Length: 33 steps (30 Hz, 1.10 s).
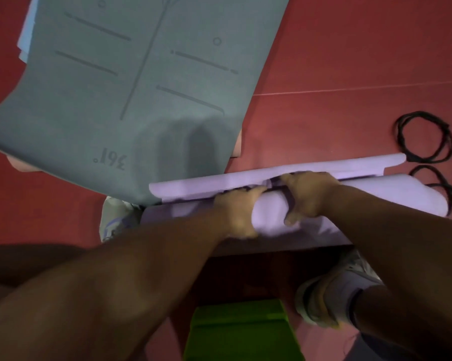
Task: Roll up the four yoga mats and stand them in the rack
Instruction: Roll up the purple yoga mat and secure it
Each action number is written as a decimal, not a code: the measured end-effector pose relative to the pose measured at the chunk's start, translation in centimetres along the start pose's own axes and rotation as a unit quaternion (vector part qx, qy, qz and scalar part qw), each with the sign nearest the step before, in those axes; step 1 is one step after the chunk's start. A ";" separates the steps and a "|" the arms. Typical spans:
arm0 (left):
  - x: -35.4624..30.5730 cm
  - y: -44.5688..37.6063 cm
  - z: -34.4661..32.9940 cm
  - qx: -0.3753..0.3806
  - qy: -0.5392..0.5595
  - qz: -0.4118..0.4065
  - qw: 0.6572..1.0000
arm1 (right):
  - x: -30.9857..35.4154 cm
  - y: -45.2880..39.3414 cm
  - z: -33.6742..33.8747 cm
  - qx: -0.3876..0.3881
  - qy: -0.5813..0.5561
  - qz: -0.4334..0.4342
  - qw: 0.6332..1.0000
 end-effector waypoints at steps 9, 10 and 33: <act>1.2 -0.3 5.3 -0.119 0.013 0.013 0.993 | 1.9 1.5 -2.0 -0.108 0.108 -0.049 0.987; 0.8 0.0 5.2 -0.131 -0.003 0.012 0.991 | 2.0 1.4 -1.8 -0.118 0.112 -0.054 0.985; 1.0 -2.3 4.0 0.004 -0.118 0.062 0.991 | 0.5 1.3 0.3 -0.183 0.016 -0.077 0.980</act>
Point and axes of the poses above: each hand's wrist, its own y-axis away from the middle knuckle, its own z-axis out of the back of the hand, x = y × z, the point moved 7 cm from there along -y, towards the middle knuckle, and after that the axes turned 14 degrees about y, right-handed, at the moved point
